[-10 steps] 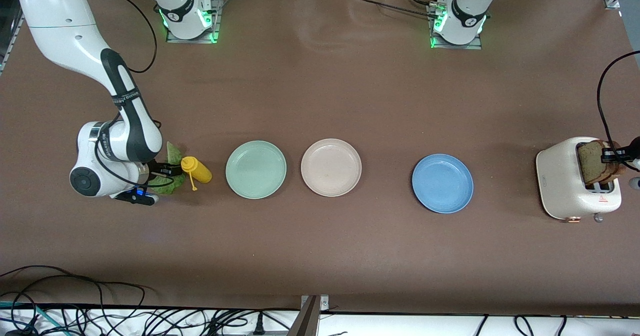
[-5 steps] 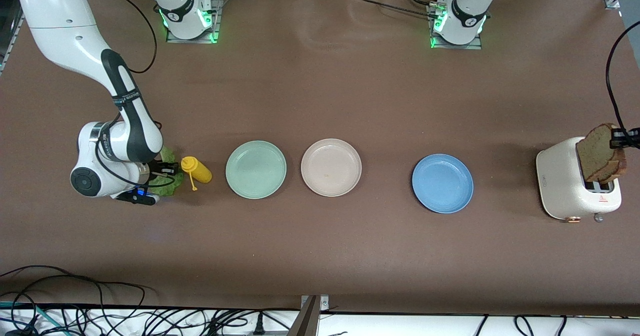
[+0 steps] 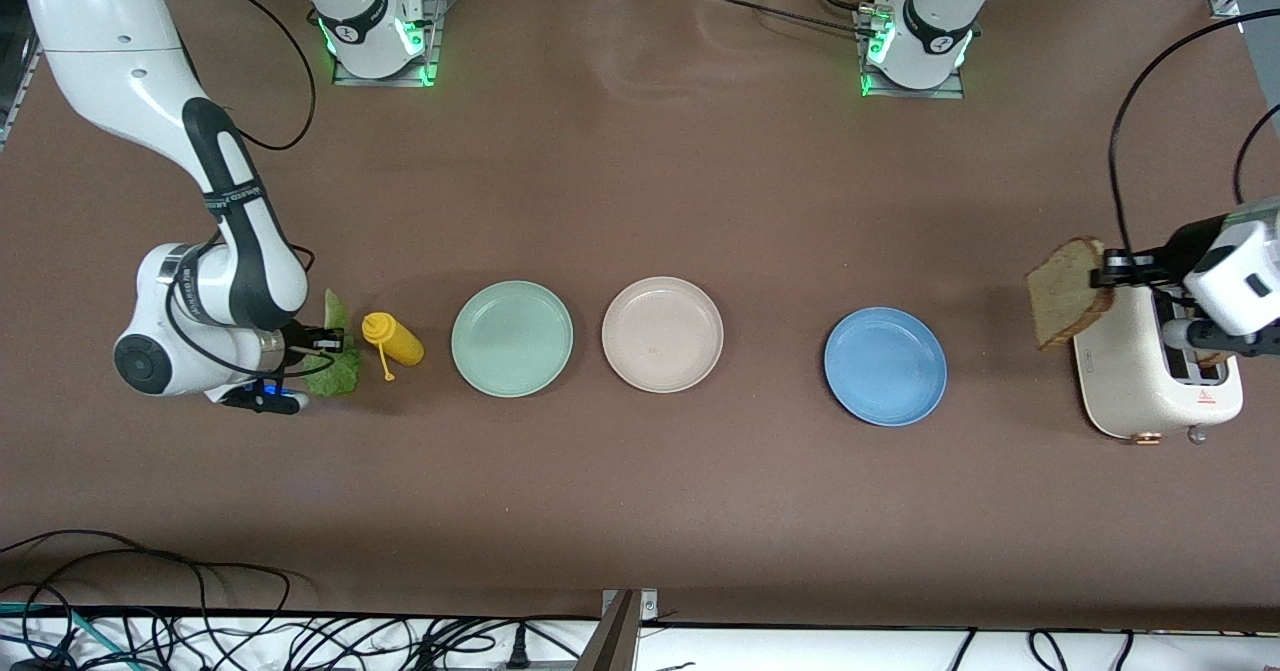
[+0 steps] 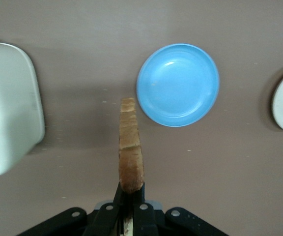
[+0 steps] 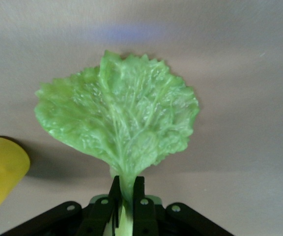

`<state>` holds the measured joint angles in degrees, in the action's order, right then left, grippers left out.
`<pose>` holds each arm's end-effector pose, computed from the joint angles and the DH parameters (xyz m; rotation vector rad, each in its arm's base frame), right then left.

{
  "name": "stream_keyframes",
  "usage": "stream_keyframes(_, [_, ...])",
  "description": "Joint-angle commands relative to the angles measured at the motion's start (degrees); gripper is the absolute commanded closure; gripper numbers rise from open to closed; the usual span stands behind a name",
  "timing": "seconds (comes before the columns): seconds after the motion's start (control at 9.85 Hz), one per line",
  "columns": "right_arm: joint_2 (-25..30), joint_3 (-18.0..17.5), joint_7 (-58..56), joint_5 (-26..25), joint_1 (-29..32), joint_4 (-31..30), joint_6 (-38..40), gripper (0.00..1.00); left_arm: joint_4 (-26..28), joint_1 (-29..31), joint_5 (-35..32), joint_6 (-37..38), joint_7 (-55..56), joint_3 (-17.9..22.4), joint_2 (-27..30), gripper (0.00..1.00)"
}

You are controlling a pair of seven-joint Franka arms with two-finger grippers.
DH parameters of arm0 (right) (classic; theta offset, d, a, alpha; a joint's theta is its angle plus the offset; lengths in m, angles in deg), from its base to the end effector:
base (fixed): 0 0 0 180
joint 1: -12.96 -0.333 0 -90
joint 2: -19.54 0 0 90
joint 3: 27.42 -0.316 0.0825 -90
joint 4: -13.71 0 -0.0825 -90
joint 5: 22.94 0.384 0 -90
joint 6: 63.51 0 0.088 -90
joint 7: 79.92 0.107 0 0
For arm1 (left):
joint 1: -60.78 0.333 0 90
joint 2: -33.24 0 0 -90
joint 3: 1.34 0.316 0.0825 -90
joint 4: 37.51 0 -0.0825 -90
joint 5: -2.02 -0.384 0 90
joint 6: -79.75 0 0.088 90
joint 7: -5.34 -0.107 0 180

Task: Make sandwich on beige plate with both arms
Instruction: 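Grasp the lettuce with the right gripper while the left gripper lifts bread, then lower the bread onto the beige plate and open the left gripper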

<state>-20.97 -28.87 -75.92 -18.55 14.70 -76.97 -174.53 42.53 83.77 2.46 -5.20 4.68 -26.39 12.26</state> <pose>0.6572 0.0001 0.1984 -3.0168 0.1786 0.5413 0.6331 0.0178 0.4973 2.9591 -0.0600 -0.3699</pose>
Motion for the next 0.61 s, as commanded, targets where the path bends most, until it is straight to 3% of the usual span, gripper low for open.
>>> stream_keyframes(0.0, [3.32, 0.12, -3.71, 0.44, 0.64, 2.69, 6.06, 1.00, -0.68, -4.51, 7.43, 0.58, 3.29, 0.01, -3.79, 1.00])
stream_keyframes(0.2, [7.09, 1.79, -4.78, 0.52, 0.81, 4.28, 11.60, 1.00, -0.94, -8.38, 15.69, -0.56, 3.47, 0.01, -8.70, 1.00])
stream_keyframes(0.51, [12.37, 2.41, -5.75, 1.05, 0.90, 5.95, 18.20, 1.00, -0.59, -15.14, 23.62, -12.05, 4.00, 0.01, -15.56, 1.00])
